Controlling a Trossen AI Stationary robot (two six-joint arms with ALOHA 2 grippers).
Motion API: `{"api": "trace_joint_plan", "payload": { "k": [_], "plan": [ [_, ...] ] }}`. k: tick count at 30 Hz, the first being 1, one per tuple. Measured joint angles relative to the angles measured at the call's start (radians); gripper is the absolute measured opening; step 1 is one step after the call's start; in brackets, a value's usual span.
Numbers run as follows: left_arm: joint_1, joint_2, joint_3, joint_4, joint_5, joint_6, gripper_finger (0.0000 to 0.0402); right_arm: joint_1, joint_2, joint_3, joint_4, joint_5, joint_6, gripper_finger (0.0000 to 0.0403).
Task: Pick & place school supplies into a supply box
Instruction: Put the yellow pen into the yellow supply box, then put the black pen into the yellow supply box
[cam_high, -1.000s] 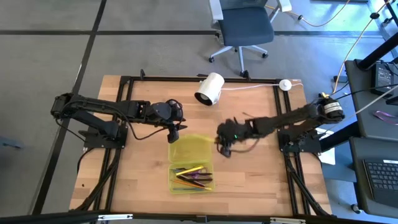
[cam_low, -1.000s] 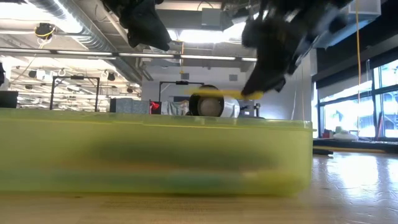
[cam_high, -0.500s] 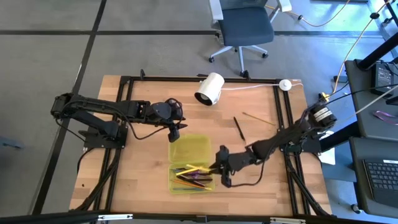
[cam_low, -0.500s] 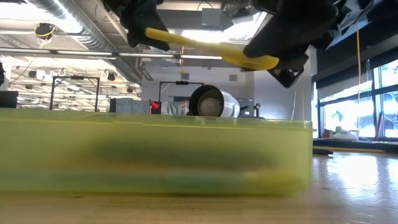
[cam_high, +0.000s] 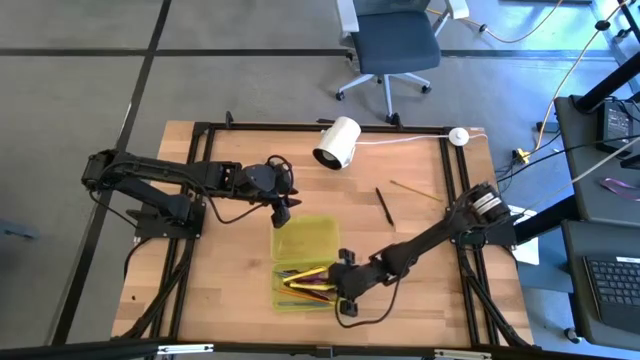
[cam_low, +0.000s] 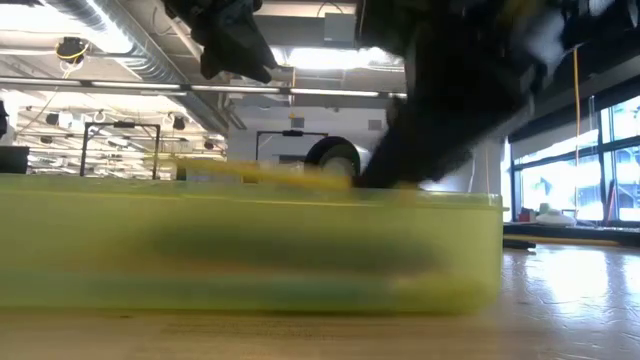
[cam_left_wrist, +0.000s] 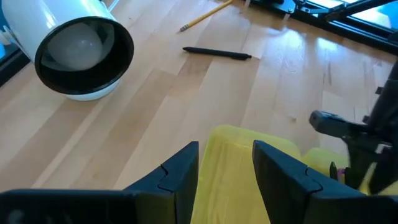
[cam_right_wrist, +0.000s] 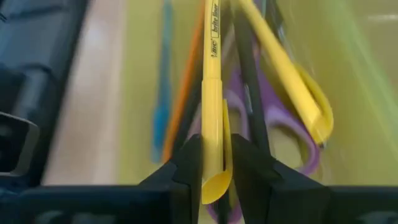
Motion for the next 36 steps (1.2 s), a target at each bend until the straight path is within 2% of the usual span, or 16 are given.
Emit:
{"api": "trace_joint_plan", "payload": {
  "k": [16,22,30,36],
  "plan": [
    [0.0,0.0,0.0,-0.011,0.002,0.0,0.0143,-0.001,0.025,0.017,-0.049,-0.02,0.001,0.0079],
    [0.0,0.0,0.0,-0.011,0.025,0.001,0.0143,-0.004,0.025,0.034,-0.075,-0.039,-0.028,0.0116],
    [0.0,0.0,0.0,-0.016,0.028,0.003,0.0143,-0.028,0.023,0.17,-0.299,-0.035,-0.103,0.018],
    [0.0,0.0,0.0,-0.041,0.028,0.002,0.0143,-0.034,-0.035,0.261,-0.529,0.098,-0.132,0.0188]
  ]
}}
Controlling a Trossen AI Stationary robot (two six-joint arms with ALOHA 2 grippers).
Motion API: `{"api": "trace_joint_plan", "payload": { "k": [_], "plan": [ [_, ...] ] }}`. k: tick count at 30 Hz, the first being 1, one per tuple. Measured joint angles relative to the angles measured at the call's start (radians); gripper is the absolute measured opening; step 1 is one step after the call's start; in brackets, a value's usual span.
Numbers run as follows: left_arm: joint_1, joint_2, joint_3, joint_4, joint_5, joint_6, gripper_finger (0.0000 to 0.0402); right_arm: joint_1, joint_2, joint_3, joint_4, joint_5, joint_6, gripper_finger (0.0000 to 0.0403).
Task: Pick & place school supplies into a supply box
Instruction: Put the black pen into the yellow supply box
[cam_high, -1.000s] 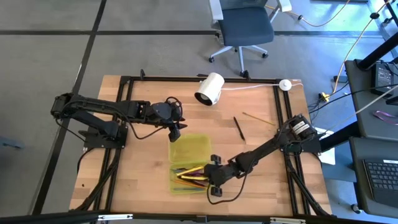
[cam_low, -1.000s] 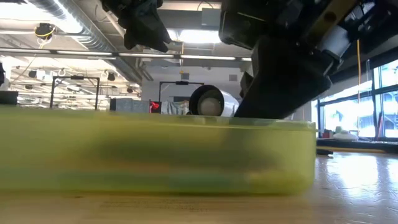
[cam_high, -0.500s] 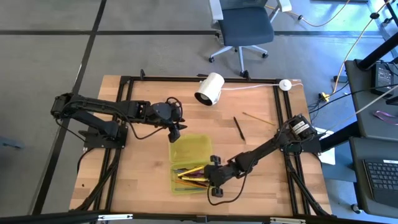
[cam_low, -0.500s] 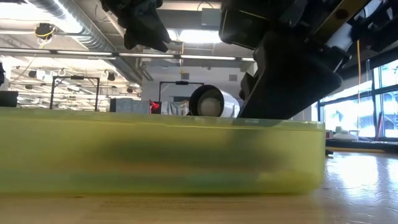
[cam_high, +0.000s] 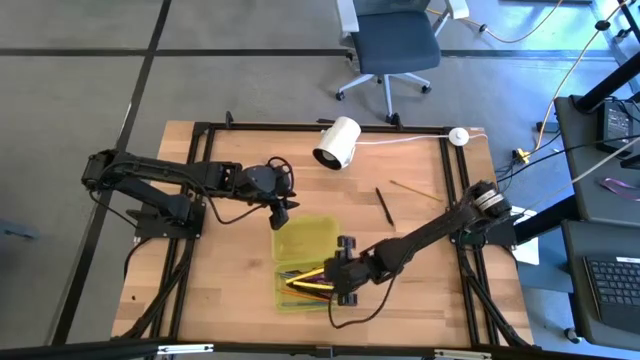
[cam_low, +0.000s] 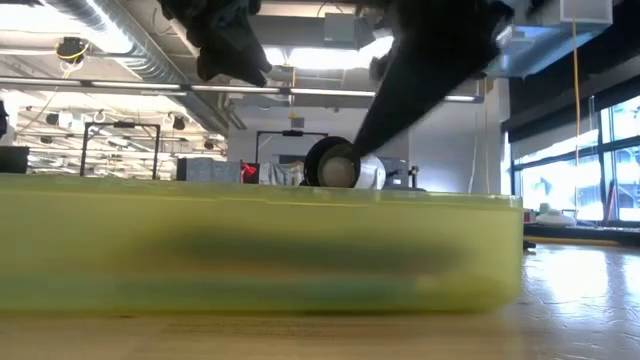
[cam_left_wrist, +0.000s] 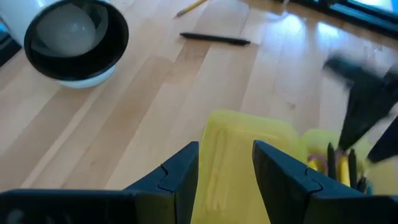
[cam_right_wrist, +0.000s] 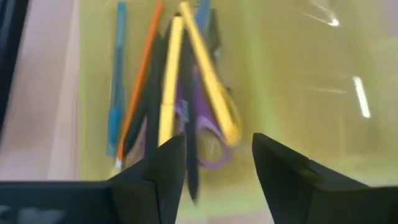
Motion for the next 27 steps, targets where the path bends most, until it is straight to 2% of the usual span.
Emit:
{"api": "trace_joint_plan", "payload": {
  "k": [6,12,19,22,27],
  "plan": [
    [0.0,0.0,0.0,-0.063,0.0,0.0,0.0143,-0.056,-0.179,0.0,-0.249,-0.011,0.097,0.0188],
    [0.0,0.0,0.0,-0.073,0.0,-0.001,0.0143,-0.128,-0.359,-0.066,-0.504,0.118,0.358,0.0188],
    [0.0,0.0,0.0,-0.068,-0.002,-0.001,0.0143,-0.208,-0.564,-0.348,-0.444,0.112,0.555,0.0188],
    [0.0,0.0,0.0,-0.052,-0.005,-0.001,0.0143,-0.241,-0.593,-0.447,-0.427,0.129,0.613,0.0188],
    [0.0,0.0,0.0,-0.006,-0.008,-0.001,0.0143,-0.311,-0.581,-0.54,-0.373,0.056,0.606,0.0188]
  ]
}}
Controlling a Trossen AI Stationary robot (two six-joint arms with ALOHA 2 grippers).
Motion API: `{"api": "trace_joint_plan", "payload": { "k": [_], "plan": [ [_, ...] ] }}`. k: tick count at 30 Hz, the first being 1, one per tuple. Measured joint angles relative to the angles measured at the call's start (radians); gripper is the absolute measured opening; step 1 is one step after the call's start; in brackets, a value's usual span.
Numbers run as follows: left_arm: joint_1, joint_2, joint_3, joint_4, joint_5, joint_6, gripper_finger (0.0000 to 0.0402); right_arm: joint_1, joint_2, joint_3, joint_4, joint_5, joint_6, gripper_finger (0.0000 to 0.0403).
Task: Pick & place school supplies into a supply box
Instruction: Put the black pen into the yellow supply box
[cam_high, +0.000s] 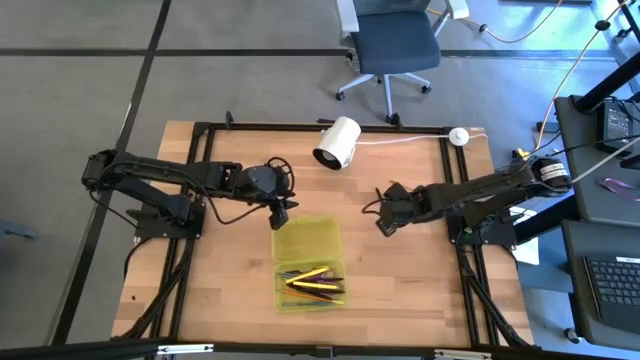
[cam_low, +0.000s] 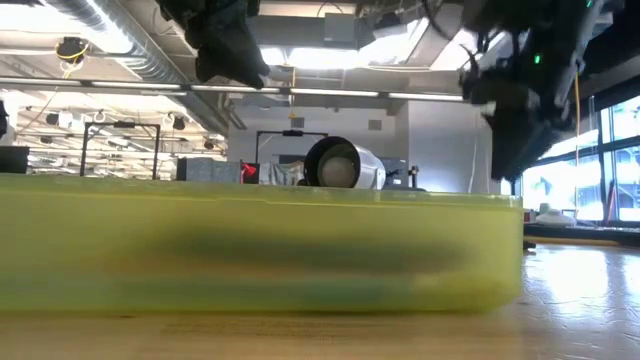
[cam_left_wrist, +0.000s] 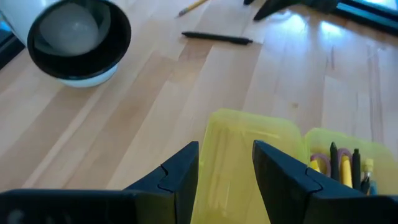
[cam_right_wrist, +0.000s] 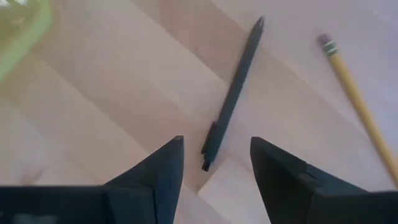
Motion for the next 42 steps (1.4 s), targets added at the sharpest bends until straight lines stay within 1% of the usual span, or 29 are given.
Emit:
{"api": "trace_joint_plan", "payload": {
  "k": [5,11,15,18,21,24,30,33,37,42],
  "plan": [
    [0.0,0.0,0.0,0.02,0.0,0.001,0.0143,-0.062,0.028,-0.061,0.109,-0.066,-0.032,0.0188],
    [0.0,0.0,0.0,0.018,0.004,0.003,0.0143,-0.104,0.066,-0.077,0.151,-0.071,-0.078,0.0188],
    [-0.007,-0.016,0.0,0.02,0.002,0.071,0.0143,-0.115,0.106,-0.078,0.191,-0.102,-0.105,0.0188],
    [-0.033,-0.056,0.0,0.038,-0.051,0.12,0.0143,-0.116,0.146,-0.078,0.191,-0.104,-0.102,0.0188],
    [-0.056,-0.12,-0.017,0.05,-0.096,0.132,0.0143,-0.116,0.179,-0.078,0.192,-0.106,-0.101,0.0188],
    [-0.073,-0.203,-0.091,0.101,-0.111,0.127,0.0143,-0.116,0.204,-0.078,0.194,-0.106,-0.1,0.0188],
    [-0.114,-0.391,-0.322,0.351,-0.108,0.116,0.0143,-0.127,0.235,-0.078,0.212,-0.154,-0.102,0.0187],
    [-0.13,-0.463,-0.41,0.441,-0.109,0.109,0.0143,-0.137,0.239,-0.076,0.215,-0.171,-0.102,0.0176],
    [-0.138,-0.519,-0.473,0.452,-0.11,0.049,0.0143,-0.15,0.24,-0.076,0.225,-0.192,-0.106,0.0148],
    [-0.138,-0.534,-0.506,0.456,-0.11,0.002,0.0143,-0.152,0.24,-0.076,0.23,-0.201,-0.112,0.0107]
  ]
}}
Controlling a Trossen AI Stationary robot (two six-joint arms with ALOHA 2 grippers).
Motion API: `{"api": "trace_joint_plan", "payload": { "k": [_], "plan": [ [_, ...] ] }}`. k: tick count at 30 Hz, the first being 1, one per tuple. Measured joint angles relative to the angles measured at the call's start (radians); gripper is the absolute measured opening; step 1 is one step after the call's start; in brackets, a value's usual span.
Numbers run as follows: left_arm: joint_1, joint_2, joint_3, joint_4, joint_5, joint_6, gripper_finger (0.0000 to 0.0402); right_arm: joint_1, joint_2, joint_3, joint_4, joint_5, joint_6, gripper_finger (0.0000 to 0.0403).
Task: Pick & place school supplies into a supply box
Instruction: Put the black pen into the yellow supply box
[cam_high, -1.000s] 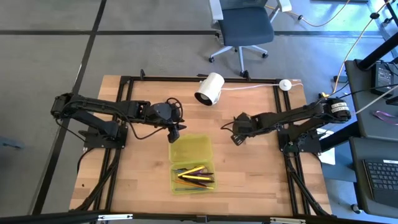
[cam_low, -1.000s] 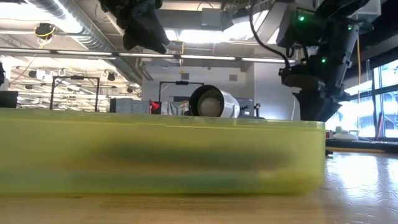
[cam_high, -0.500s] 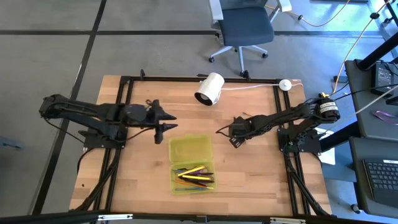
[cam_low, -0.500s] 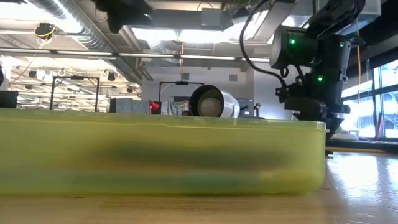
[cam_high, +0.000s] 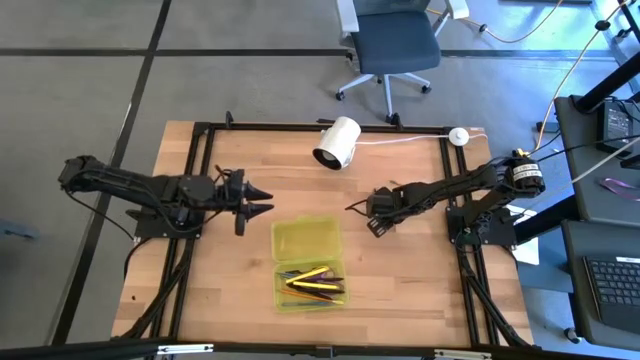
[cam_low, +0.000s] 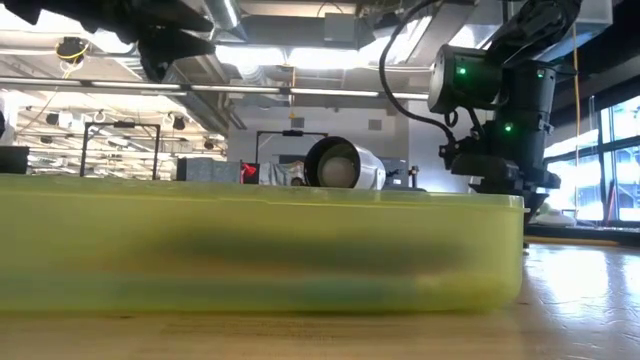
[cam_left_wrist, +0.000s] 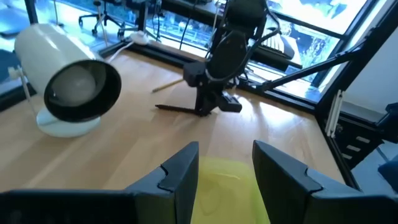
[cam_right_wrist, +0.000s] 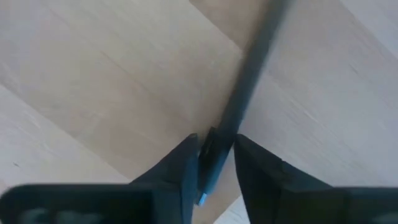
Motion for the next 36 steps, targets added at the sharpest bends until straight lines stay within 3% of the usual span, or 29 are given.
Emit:
{"api": "trace_joint_plan", "payload": {
  "k": [9,18,23,30,36],
  "plan": [
    [0.0,0.006,-0.004,-0.001,0.0,-0.002,0.0143,0.008,-0.013,-0.002,-0.001,0.001,-0.049,0.0047],
    [0.0,0.005,-0.004,-0.005,0.0,-0.003,0.0143,0.076,-0.093,0.015,-0.004,-0.017,-0.05,0.0043],
    [0.0,0.006,-0.004,-0.005,-0.001,-0.02,0.0143,0.155,-0.114,0.094,0.037,-0.053,-0.11,0.0044],
    [0.0,0.006,-0.004,-0.005,-0.008,-0.018,0.0143,0.277,-0.114,0.251,0.18,-0.047,-0.223,0.0042],
    [0.0,0.006,-0.004,-0.005,-0.007,-0.018,0.0143,0.338,-0.114,0.306,0.31,0.006,-0.324,0.0043]
  ]
}}
